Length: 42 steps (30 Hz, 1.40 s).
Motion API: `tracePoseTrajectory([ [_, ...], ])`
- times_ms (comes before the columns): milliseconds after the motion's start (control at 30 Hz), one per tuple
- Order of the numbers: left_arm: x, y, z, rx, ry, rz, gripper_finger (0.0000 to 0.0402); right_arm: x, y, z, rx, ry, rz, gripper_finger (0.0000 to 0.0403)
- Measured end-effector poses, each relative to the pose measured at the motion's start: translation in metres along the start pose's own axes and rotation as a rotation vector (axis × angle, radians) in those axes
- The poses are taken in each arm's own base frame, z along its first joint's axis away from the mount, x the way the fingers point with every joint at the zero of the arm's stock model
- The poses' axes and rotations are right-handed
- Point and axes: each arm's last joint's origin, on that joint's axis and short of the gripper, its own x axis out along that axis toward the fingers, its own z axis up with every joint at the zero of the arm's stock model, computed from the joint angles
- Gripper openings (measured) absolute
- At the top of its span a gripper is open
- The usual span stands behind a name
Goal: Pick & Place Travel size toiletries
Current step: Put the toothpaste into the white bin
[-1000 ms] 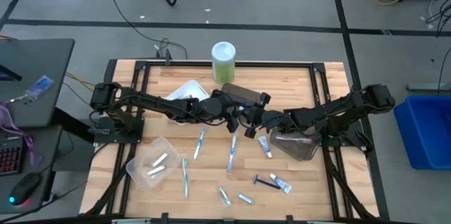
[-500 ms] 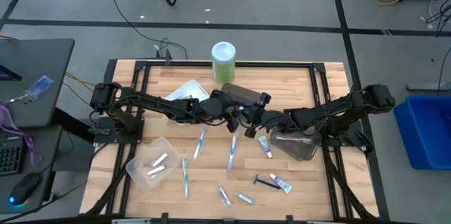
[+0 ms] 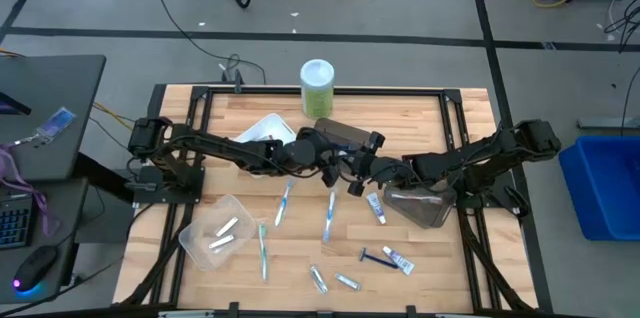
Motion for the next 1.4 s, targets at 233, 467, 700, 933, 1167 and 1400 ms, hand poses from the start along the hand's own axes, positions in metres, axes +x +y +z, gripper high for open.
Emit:
tracePoseTrajectory([
  [233, 0.0003, -0.0026, 0.0051, -0.029, -0.032, -0.066, 0.0206, -0.0003, 0.0007, 0.0014, 0.008, -0.013, 0.01, 0.0092],
  [467, 0.0003, -0.0037, 0.0049, -0.029, -0.018, -0.107, 0.0206, -0.0004, 0.0002, 0.0056, 0.059, -0.051, 0.004, 0.0092],
  [700, 0.0006, -0.0029, 0.0052, -0.03, -0.019, -0.102, 0.0182, -0.0005, -0.0001, 0.0072, 0.073, -0.065, 0.001, 0.0092],
  [933, 0.0007, -0.0036, 0.005, -0.027, -0.007, -0.13, 0.0104, -0.0005, -0.0002, 0.0073, 0.077, -0.066, -0.003, 0.0092],
  [1167, 0.0007, -0.0033, 0.0052, -0.024, -0.011, -0.124, 0.0072, -0.0004, -0.0004, 0.0071, 0.092, -0.066, -0.002, 0.0092],
  [1400, 0.0006, -0.0031, 0.0044, -0.02, -0.003, -0.122, 0.0075, -0.0002, -0.0001, 0.0071, 0.09, -0.066, 0.002, 0.0095],
])
